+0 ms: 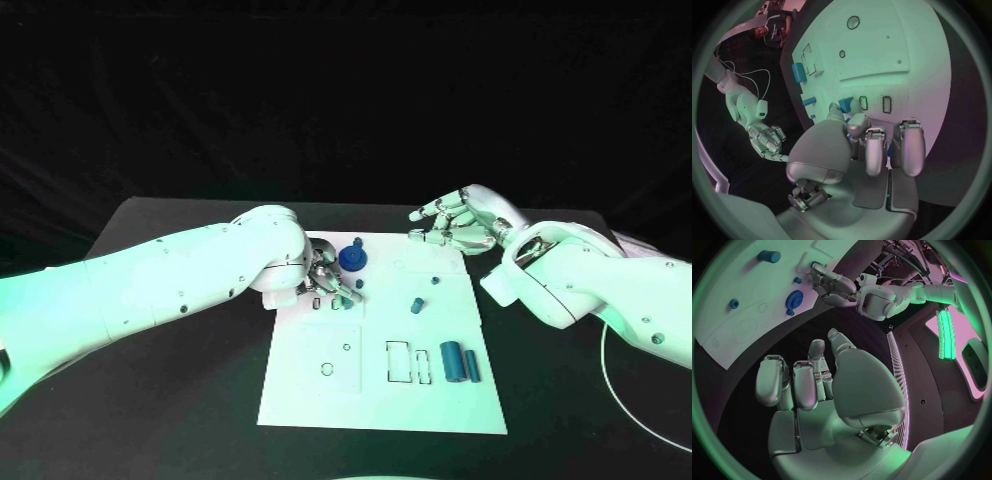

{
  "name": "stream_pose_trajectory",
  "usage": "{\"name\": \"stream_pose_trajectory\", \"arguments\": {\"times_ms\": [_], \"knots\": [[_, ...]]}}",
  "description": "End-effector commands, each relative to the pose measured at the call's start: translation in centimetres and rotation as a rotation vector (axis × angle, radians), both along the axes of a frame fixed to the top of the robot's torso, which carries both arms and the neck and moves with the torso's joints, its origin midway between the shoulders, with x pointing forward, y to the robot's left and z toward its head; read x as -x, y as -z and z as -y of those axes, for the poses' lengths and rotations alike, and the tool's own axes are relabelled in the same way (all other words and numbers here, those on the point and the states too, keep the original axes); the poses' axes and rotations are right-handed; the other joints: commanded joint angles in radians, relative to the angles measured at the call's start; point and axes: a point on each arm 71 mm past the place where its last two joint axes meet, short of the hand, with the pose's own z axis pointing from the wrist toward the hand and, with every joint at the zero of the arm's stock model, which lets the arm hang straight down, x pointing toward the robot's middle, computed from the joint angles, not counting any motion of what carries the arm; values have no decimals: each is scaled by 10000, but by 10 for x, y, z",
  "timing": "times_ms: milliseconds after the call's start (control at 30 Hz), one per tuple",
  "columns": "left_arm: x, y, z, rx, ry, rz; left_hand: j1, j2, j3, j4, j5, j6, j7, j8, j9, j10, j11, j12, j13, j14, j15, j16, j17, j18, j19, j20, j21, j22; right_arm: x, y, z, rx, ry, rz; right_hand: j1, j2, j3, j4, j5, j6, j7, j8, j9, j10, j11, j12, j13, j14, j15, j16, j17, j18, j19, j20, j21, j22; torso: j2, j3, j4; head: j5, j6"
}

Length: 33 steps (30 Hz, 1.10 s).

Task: Assemble the parts on the task board

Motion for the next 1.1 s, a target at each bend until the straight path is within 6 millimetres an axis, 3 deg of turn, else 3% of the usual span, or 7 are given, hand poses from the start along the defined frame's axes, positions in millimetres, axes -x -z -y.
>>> {"name": "stream_pose_trajectory", "arguments": {"times_ms": [33,200,367,533,600,633,1100], "knots": [[1,0,2,-114,242,-146,150,30,157,-28,25,-79,2,51,41,21,-45,-14,-34,1032,-54,30,2635,-87,592,-80,18,1313,0,1,-2,108,-180,-87,-16,-50,-38,-7,32,84,3,45,16,70,-5,29,-11,403,-1,-54,-8,194,-40,9,-43,-8,3,-4,6,-8,-15],[2,0,3,-74,282,-193,873,200,765,-445,39,-216,-69,-9,104,-54,-109,-111,-112,1032,-102,30,2635,-79,577,-111,-4,1295,0,1,-2,119,-210,-113,-21,-40,-43,1,42,88,2,47,16,83,-7,53,5,406,-2,-45,7,192,-33,8,-40,1,-5,-2,6,-8,-45],[2,0,2,-21,254,-183,2064,201,2188,-1186,855,-539,-26,-335,49,-272,-107,-401,-302,1032,-133,30,2635,-55,530,-168,-87,1205,0,2,-3,136,-237,-148,-21,-40,-43,1,42,88,2,47,16,83,-7,53,5,406,-2,-45,7,192,-33,8,-40,1,-3,-4,10,-16,-60],[2,0,1,66,196,-243,1347,-1154,5471,-1031,1347,-447,157,-493,200,-259,-48,-676,-555,1032,38,30,2635,-49,515,-37,-131,1201,0,2,-3,150,-262,-178,-14,-27,-43,2,66,93,-2,50,16,90,-10,66,11,406,-5,-49,3,192,-32,6,-42,-1,-9,-3,15,-26,-77],[2,0,0,110,170,-266,1284,-1336,5679,-1071,1307,-471,125,-496,223,-258,1,-684,-566,1032,15,30,2635,-45,514,-39,-136,1198,0,2,-3,154,-274,-192,-14,-27,-43,2,66,93,-2,50,16,90,-10,66,11,406,-5,-49,3,192,-32,6,-42,-1,-3,-3,14,-23,-81],[3,0,0,150,144,-276,713,-1944,7082,-1115,1252,-447,137,-418,406,-206,17,-688,-592,1032,31,30,2635,-40,513,-33,-153,1201,0,2,-4,155,-282,-199,-14,-27,-43,2,66,93,-2,50,16,90,-10,66,11,406,-5,-49,3,192,-32,6,-42,-1,-2,-1,14,-20,-82],[8,-6,-14,861,-582,181,-453,-2492,9023,-1688,1174,-447,110,-163,896,-92,12,-646,-610,1032,-5,30,2635,-40,523,-29,-185,1220,0,4,-4,175,-342,-297,-10,-20,-48,4,97,96,-4,52,15,87,-13,63,1,405,-8,-56,-4,195,-38,3,-48,-13,-4,14,41,-25,-77]]}}
